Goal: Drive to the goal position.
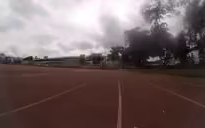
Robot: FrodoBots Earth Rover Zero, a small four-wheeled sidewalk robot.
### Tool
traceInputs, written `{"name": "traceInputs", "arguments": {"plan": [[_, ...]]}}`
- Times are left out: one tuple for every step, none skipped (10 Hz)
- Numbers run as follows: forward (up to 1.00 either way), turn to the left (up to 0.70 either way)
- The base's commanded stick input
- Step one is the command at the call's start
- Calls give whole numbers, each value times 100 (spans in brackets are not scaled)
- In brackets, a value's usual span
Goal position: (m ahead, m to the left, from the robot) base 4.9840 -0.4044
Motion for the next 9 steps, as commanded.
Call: {"name": "traceInputs", "arguments": {"plan": [[67, 0], [67, 0], [67, 0], [67, 0], [67, 0], [67, 0], [67, 0], [67, 0], [67, 0]]}}
